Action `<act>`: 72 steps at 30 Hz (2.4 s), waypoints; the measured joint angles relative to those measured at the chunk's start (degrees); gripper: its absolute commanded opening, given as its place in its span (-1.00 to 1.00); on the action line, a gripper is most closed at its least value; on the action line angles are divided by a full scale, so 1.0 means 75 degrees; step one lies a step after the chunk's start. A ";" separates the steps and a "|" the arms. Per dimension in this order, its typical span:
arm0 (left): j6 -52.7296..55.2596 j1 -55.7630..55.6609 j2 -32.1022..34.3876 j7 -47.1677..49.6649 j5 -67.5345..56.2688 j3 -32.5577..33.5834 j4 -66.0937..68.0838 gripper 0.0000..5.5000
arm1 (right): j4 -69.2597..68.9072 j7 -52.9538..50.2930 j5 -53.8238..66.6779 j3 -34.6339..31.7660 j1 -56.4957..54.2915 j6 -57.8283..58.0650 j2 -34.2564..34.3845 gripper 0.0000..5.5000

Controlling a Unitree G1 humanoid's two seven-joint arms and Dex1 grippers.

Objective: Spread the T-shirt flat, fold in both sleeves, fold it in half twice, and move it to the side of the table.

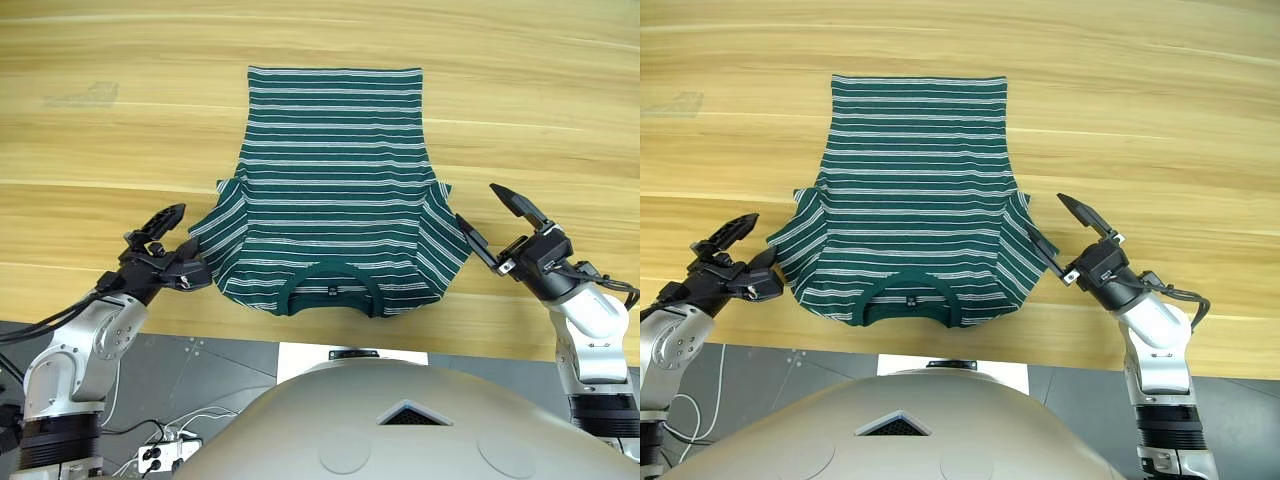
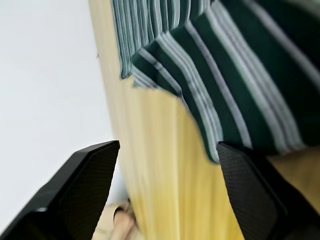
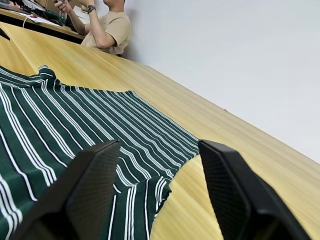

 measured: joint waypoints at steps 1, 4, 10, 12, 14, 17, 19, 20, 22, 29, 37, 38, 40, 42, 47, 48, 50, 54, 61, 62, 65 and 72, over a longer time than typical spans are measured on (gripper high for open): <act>-0.0036 -0.0046 0.0106 -0.0019 0.0008 -0.0056 0.0042 0.31 | -0.0008 -0.0003 -0.0032 0.0000 0.0040 -0.0014 0.0016 0.05; -0.0074 -0.0238 0.0399 -0.0065 -0.0027 -0.0272 0.0169 0.31 | -0.0052 -0.0026 -0.0101 -0.0006 0.0178 -0.0100 0.0091 0.05; -0.0120 -0.0301 0.0735 0.0116 -0.0199 -0.0464 0.0411 0.31 | -0.0096 -0.0123 -0.0153 -0.0018 0.0400 -0.0153 0.0210 0.05; 0.0070 -0.0318 0.0665 0.0367 -0.0254 -0.0434 0.0497 0.31 | -0.0046 -0.0184 -0.0191 -0.0050 0.0444 -0.0241 0.0284 0.05; 0.0283 -0.0450 0.0381 0.0552 -0.0372 -0.0449 0.0591 0.31 | 0.0036 -0.0238 -0.0230 -0.0099 0.0525 -0.0308 0.0316 0.05; 0.0523 -0.0755 -0.0095 0.0868 -0.0614 -0.0471 0.0467 0.31 | 0.0163 -0.0239 -0.0235 -0.0100 0.0554 -0.0404 0.0325 0.05; 0.0785 -0.0859 -0.0114 0.0987 -0.0646 -0.0315 0.0354 0.31 | 0.0214 -0.0239 -0.0234 -0.0104 0.0564 -0.0458 0.0325 0.05; 0.0934 -0.0875 -0.0070 0.1007 -0.0567 -0.0256 0.0334 0.31 | 0.0217 -0.0248 -0.0235 -0.0114 0.0597 -0.0499 0.0329 0.05; 0.1113 -0.0866 0.0032 0.1001 -0.0412 -0.0245 0.0332 0.31 | 0.0240 -0.0311 -0.0236 -0.0134 0.0724 -0.0568 0.0357 0.05; 0.1431 -0.1171 0.0260 0.0751 0.0166 -0.0899 0.0818 0.31 | 0.0251 -0.0474 -0.0256 -0.0275 0.1089 -0.0780 0.0482 0.05; 0.1581 -0.1083 0.0941 0.0418 0.0375 -0.1254 0.0891 0.31 | 0.0215 -0.0548 -0.0254 -0.0338 0.1342 -0.0840 0.0509 0.05; 0.1594 -0.1058 0.0959 0.0414 0.0371 -0.1260 0.0867 0.31 | 0.0211 -0.0549 -0.0253 -0.0340 0.1355 -0.0843 0.0509 0.05; 0.1633 -0.1042 0.0960 0.0421 0.0353 -0.1299 0.0852 0.31 | 0.0211 -0.0549 -0.0253 -0.0343 0.1370 -0.0851 0.0509 0.05; 0.1632 -0.0923 0.1040 0.0402 0.0267 -0.1312 0.0759 0.31 | 0.0211 -0.0550 -0.0249 -0.0350 0.1373 -0.0876 0.0509 0.05; 0.1387 -0.0356 0.1601 0.0187 -0.0026 -0.1308 0.0186 0.31 | 0.0195 -0.0549 -0.0238 -0.0429 0.1418 -0.0883 0.0506 0.05; 0.1375 -0.0302 0.1653 0.0140 -0.0117 -0.1308 0.0116 0.31 | 0.0191 -0.0549 -0.0238 -0.0428 0.1403 -0.0882 0.0506 0.05; 0.1256 -0.0267 0.1767 0.0103 -0.0223 -0.1352 0.0042 0.31 | 0.0146 -0.0547 -0.0239 -0.0390 0.1346 -0.0876 0.0507 0.05; 0.1253 -0.0304 0.1850 0.0076 -0.0280 -0.1435 0.0017 0.31 | 0.0041 -0.0504 -0.0239 -0.0314 0.1261 -0.0846 0.0507 0.05; 0.1073 -0.1323 0.1636 0.0194 -0.0270 -0.2018 0.0675 0.13 | -0.0071 -0.0510 -0.0238 -0.0274 0.1297 -0.0807 0.0541 0.05; 0.1053 -0.1391 0.1636 0.0218 -0.0270 -0.2083 0.0747 0.04 | -0.0073 -0.0510 -0.0237 -0.0276 0.1307 -0.0808 0.0542 0.05; 0.0947 -0.1522 0.1635 0.0303 -0.0269 -0.2221 0.0969 -0.17 | -0.0075 -0.0512 -0.0236 -0.0279 0.1323 -0.0808 0.0552 0.05; 0.0869 -0.1757 0.1647 0.0381 -0.0268 -0.2513 0.1283 -0.63 | -0.0075 -0.0516 -0.0230 -0.0280 0.1349 -0.0807 0.0559 0.05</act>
